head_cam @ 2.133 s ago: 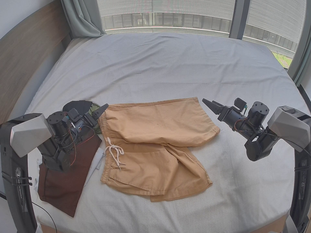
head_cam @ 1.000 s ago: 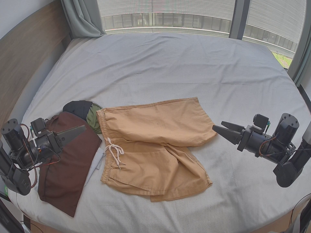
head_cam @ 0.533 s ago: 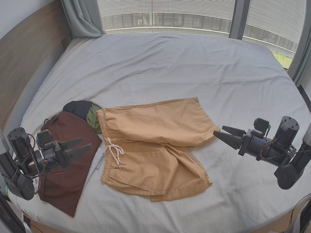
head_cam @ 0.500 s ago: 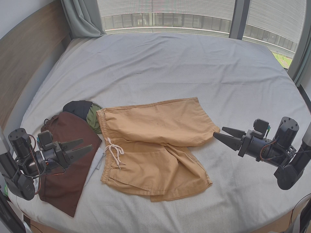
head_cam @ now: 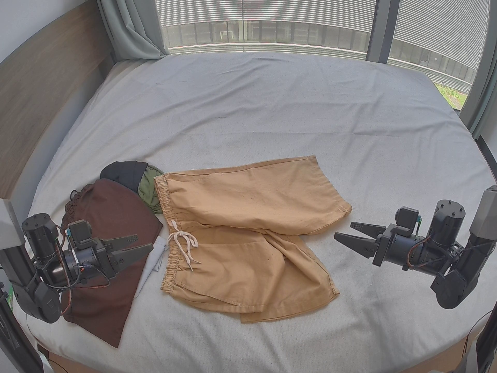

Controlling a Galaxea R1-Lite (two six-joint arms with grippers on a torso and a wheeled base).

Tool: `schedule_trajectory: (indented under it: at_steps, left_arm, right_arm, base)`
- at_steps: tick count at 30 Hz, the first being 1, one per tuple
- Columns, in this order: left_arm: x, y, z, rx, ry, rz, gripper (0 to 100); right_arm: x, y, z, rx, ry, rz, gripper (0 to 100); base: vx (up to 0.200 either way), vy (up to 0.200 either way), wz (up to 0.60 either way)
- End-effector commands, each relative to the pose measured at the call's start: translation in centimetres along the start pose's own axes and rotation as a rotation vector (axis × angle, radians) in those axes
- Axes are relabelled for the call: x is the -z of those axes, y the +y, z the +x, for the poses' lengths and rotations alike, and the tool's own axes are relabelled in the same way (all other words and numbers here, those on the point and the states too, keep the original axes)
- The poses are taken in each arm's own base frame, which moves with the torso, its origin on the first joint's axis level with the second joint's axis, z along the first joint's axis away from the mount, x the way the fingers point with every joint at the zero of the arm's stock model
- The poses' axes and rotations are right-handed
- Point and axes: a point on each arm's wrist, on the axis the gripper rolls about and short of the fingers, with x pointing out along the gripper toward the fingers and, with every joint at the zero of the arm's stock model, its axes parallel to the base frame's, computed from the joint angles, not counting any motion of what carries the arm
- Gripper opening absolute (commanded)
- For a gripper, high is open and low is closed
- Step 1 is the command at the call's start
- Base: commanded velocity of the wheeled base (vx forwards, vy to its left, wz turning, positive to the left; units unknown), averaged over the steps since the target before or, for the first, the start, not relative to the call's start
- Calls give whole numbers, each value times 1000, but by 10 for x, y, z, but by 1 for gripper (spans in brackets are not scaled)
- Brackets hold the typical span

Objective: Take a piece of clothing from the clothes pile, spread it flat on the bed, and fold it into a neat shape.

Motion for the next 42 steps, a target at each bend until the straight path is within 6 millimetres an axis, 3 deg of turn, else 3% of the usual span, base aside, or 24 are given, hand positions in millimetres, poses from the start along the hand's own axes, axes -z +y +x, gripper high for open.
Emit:
schedule_trajectory:
  at_steps: [1,10,24,42]
  left_arm:
    - [7,3,1,-7,21,-25,100]
    - [14,4,0,-11,40,-35,100]
    - [12,5,1,-10,37,-30,100]
    - [13,5,0,-10,39,-33,100]
  right_arm:
    - [12,-7,3,17,38,13,100]
    - [41,-24,2,68,133,-26,100]
    - [75,-40,-10,131,252,86,100]
    - [114,-55,-6,158,367,185,100]
  base:
    - [0,0,0]
    - [0,0,0]
    - [0,0,0]
    - [0,0,0]
